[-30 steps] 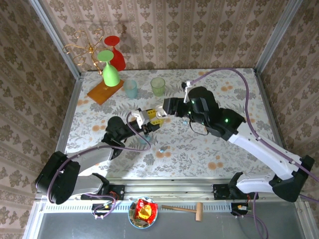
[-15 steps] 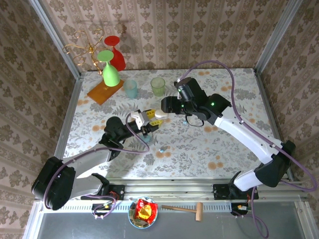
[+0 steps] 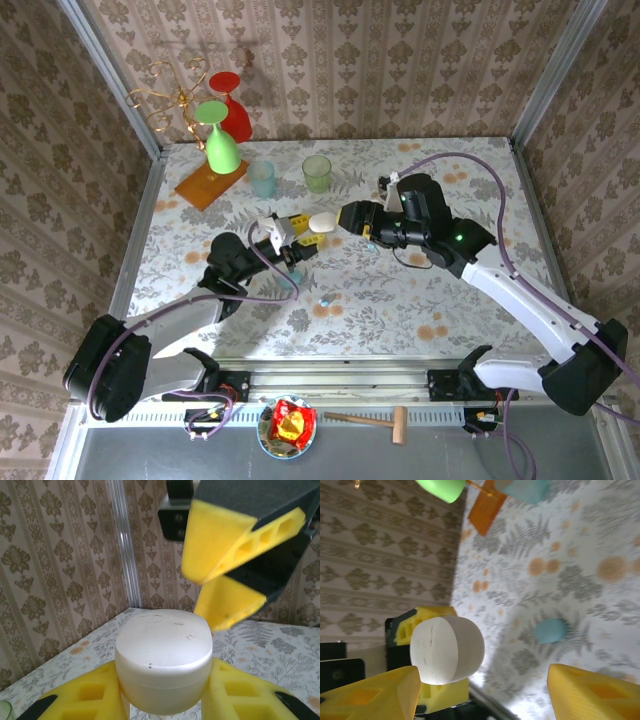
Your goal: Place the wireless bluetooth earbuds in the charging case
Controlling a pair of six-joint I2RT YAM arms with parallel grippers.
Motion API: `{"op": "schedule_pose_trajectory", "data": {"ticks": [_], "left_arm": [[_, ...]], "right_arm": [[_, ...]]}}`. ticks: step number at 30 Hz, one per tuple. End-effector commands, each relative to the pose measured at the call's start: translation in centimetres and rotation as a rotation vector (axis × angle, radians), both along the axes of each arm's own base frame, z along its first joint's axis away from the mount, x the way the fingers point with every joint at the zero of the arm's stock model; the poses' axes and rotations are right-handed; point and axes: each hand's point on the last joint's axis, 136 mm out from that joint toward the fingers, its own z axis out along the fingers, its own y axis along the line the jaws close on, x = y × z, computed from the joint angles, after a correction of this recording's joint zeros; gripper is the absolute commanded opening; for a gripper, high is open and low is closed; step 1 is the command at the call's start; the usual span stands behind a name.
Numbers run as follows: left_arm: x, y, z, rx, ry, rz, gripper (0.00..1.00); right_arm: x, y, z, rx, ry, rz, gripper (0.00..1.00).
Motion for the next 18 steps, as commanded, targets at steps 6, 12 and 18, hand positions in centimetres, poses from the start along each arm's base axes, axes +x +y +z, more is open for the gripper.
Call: {"op": "schedule_pose_trajectory", "data": {"ticks": [6,12,18], "left_arm": [[-0.5,-0.4,3.6,-0.093,-0.05,-0.048,0.23],[-1.0,-0.7,4.1,-0.103,-0.05,-0.071,0.23],[-1.4,-1.1,4.2,-0.102,-0.051,-0.094,0.23]], "right_arm": [[-1.1,3.4,2.8,0.344,0.081,0.111,0.64],[-0.7,3.9,2.3,0.391,0.104,0.108,0.52],[-0.3,4.2,2.2,0.411,0.108,0.108,0.38]]}}
